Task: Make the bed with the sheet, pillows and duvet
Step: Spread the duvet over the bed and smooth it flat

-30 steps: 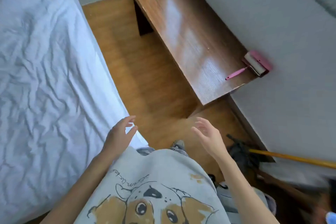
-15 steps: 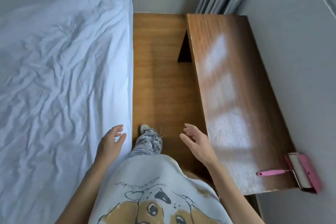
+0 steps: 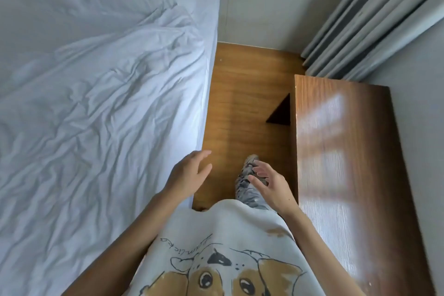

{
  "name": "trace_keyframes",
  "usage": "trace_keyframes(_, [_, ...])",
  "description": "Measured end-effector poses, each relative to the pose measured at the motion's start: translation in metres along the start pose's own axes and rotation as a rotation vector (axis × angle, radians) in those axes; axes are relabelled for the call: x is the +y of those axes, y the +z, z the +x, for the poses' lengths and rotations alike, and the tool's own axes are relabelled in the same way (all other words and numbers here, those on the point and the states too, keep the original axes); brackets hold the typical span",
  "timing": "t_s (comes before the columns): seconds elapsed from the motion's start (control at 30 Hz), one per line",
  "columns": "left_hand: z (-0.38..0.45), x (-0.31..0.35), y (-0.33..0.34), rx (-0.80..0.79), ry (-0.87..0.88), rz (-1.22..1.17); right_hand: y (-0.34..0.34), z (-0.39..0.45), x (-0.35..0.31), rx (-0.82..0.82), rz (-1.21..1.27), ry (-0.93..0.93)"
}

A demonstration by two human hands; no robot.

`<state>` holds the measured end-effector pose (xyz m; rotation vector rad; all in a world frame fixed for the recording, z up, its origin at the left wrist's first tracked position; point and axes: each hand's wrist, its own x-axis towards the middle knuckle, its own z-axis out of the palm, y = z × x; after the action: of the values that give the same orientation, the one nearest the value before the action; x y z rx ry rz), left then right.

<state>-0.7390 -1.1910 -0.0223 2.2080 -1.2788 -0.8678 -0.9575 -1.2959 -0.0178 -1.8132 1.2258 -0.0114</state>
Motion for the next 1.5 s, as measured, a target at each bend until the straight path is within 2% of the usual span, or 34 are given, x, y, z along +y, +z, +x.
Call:
trace_keyframes(0.27, [0.147,-0.013,-0.02,0.123,-0.288,-0.097,-0.069,0.217,-0.049,-0.19,-0.036,-0.109])
trace_keyframes(0.43, [0.226,0.004,-0.048,0.399,-0.597,-0.382,-0.13,0.357,-0.119,-0.33,-0.099,-0.237])
trace_keyframes(0.6, [0.283,0.011,-0.064,0.542,-0.739,-0.476,-0.153,0.468,-0.19,-0.431,-0.145,-0.281])
trace_keyframes(0.73, [0.333,0.002,-0.069,0.53,-0.794,-0.501,-0.139,0.534,-0.224,-0.43,-0.103,-0.246])
trace_keyframes(0.83, [0.383,-0.024,-0.079,0.472,-0.781,-0.498,-0.115,0.58,-0.239,-0.452,-0.163,-0.25])
trace_keyframes(1.0, [0.47,-0.074,-0.121,0.406,-0.725,-0.364,-0.075,0.652,-0.267,-0.499,-0.249,-0.222])
trace_keyframes(1.13, [0.537,-0.109,-0.157,0.426,-0.727,-0.361,-0.047,0.725,-0.281,-0.505,-0.29,-0.217])
trace_keyframes(1.33, [0.616,-0.146,-0.171,0.429,-0.851,-0.429,0.013,0.849,-0.286,-0.413,-0.243,-0.052])
trace_keyframes(1.5, [0.667,-0.15,-0.165,0.485,-1.017,-0.587,0.061,0.962,-0.301,-0.246,-0.246,0.05])
